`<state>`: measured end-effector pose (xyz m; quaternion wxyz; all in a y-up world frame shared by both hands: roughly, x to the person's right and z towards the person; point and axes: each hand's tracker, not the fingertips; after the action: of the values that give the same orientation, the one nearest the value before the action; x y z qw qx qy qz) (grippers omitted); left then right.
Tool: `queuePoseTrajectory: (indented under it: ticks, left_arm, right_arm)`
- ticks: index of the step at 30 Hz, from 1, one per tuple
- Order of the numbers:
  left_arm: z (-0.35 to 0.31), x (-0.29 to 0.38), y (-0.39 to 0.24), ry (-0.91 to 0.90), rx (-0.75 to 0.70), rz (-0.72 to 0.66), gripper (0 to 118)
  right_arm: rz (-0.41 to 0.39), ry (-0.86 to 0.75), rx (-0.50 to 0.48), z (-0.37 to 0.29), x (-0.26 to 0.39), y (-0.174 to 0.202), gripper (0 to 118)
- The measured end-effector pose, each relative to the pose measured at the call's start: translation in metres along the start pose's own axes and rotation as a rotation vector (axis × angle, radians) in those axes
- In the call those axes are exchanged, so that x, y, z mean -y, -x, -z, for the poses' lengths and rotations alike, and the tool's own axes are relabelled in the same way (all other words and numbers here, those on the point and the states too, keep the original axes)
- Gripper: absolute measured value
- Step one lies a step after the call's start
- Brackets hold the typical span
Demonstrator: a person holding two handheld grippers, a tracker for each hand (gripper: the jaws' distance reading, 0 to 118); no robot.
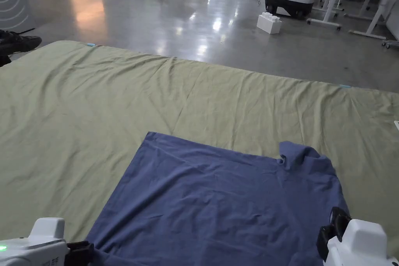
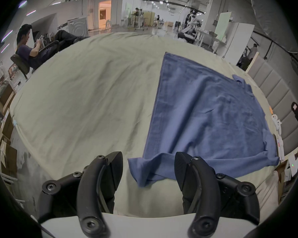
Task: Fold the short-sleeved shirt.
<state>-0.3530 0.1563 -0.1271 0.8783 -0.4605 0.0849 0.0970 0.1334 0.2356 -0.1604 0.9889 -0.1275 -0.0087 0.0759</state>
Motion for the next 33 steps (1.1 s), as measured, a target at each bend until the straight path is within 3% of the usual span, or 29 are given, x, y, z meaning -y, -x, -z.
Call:
queuePoseTrajectory:
  ticks: [8,10,12,14,16,22,26,28,30,32,33]
  left_arm:
    - [0.022,-0.009,-0.018,0.072,-0.056,0.089,60]
    - [0.023,-0.008,-0.022,0.076,-0.059,0.094,49]
    - [0.020,-0.009,-0.026,0.087,-0.024,0.109,45]
    - [0.020,-0.009,-0.029,0.092,0.000,0.141,19]
    - [0.019,-0.008,-0.030,0.095,0.007,0.147,10]
    - [-0.001,-0.005,-0.020,0.058,0.052,0.102,8]
    - [-0.015,-0.005,-0.011,0.023,0.086,0.068,8]
    - [-0.018,-0.005,-0.008,0.014,0.099,0.055,8]
    - [-0.019,-0.006,-0.009,0.013,0.102,0.054,8]
    - [-0.019,-0.005,-0.009,0.015,0.099,0.065,8]
    - [-0.021,-0.005,-0.013,0.018,0.095,0.070,8]
  right_arm:
    - [-0.006,0.031,-0.007,0.000,0.009,0.001,0]
    - [-0.003,0.038,-0.012,0.000,0.010,0.001,0]
    - [-0.004,0.042,-0.015,-0.002,0.012,0.002,0]
    - [-0.003,0.047,-0.020,-0.003,0.014,0.001,0]
    - [0.004,0.058,-0.027,-0.006,0.016,-0.003,0]
    - [-0.005,0.120,-0.030,-0.023,0.023,-0.029,0]
    - [-0.003,0.292,-0.051,-0.033,0.036,-0.055,1]
    - [-0.025,0.340,-0.011,-0.039,0.045,-0.069,2]
    - [-0.018,0.413,-0.007,-0.043,0.055,-0.081,23]
    - [-0.011,0.487,-0.015,-0.044,0.066,-0.090,54]
    - [-0.009,0.529,-0.015,-0.043,0.073,-0.094,61]
